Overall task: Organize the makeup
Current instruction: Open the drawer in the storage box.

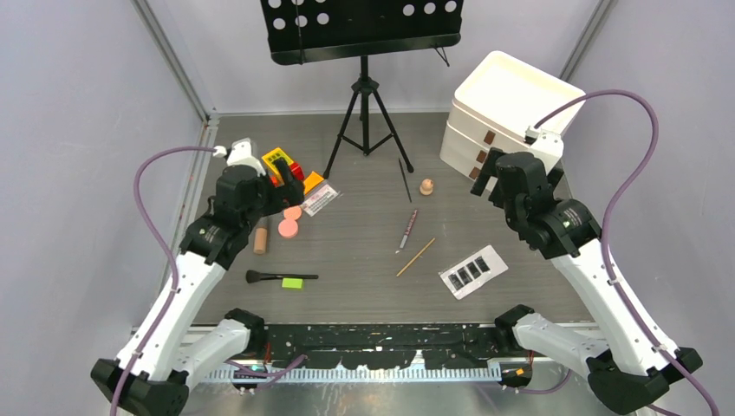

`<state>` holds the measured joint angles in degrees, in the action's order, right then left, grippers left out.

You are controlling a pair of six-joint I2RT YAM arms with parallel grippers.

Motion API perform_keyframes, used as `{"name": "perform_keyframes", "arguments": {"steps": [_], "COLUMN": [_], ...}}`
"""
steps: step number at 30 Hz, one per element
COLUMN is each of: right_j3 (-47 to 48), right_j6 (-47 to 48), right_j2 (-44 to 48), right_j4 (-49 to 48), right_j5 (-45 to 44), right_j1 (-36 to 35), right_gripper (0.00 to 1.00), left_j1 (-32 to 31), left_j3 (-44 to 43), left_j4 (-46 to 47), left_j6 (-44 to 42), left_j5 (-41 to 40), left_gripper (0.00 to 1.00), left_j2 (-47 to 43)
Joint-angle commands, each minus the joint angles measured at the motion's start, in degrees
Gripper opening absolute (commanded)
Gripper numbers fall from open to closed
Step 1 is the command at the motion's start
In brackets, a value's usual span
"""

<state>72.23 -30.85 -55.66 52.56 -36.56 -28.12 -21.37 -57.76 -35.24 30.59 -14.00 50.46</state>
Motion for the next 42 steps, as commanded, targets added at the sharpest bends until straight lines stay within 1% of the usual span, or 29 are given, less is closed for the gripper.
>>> {"name": "perform_keyframes", "arguments": {"steps": [1,3,6,9,10,11,13,19,20,23,27,35,39,42], "right_j3": [3.8,6.0,10.4,14.4,15.3,16.0,17.0,17.9,18.0,18.0,17.3,16.2,15.8,15.6], "right_j6": [-2.7,-3.1,-3.6,-3.3,-3.3,-3.3,-2.9,-1.4,-1.2,-0.6,0.1,0.7,0.8,0.9], "right_j2": [2.1,2.1,1.5,1.1,1.3,1.5,2.3,4.4,4.6,5.5,6.7,8.2,8.8,9.4], "right_j4": [1.3,2.8,5.9,7.4,7.6,7.6,7.7,8.4,8.6,8.6,8.6,8.7,8.6,8.7], "right_j5": [-3.3,-4.4,-6.0,-6.0,-5.9,-5.8,-5.7,-6.0,-6.2,-6.3,-6.2,-6.4,-6.4,-6.3], "right_j1": [0.0,0.1,0.0,0.0,0.0,0.0,0.0,0.0,0.0,0.0,0.0,0.0,0.0,0.0], "right_gripper": [0.96,0.94,0.94,0.93,0.93,0.93,0.92,0.92,0.92,0.92,0.92,0.92,0.92,0.92], "left_j1": [-1.5,-5.5,-13.9,-20.1,-21.8,-23.3,-25.6,-30.0,-30.5,-31.4,-31.9,-32.2,-32.3,-32.3], "left_j3": [2.7,3.5,2.3,3.3,3.4,2.9,-0.1,-10.3,-12.7,-19.0,-26.5,-37.1,-42.8,-45.7], "left_j4": [17.2,24.5,33.2,49.0,56.6,61.4,68.0,82.6,84.1,86.6,89.9,88.8,88.1,87.1], "left_j6": [10.2,13.1,14.6,19.9,23.0,25.3,28.5,37.5,38.1,39.5,41.6,44.7,45.5,45.8], "left_j5": [13.4,13.7,10.2,8.5,8.3,8.1,7.6,3.2,2.4,-0.5,-3.0,-5.5,-5.1,-5.3], "left_gripper": [1.00,1.00,1.00,1.00,0.99,0.98,0.95,0.94,0.93,0.91,0.87,0.82,0.75,0.71], "left_j2": [5.1,9.2,15.5,23.2,26.5,30.1,37.5,57.4,61.1,68.3,75.5,83.3,87.2,89.2]}}
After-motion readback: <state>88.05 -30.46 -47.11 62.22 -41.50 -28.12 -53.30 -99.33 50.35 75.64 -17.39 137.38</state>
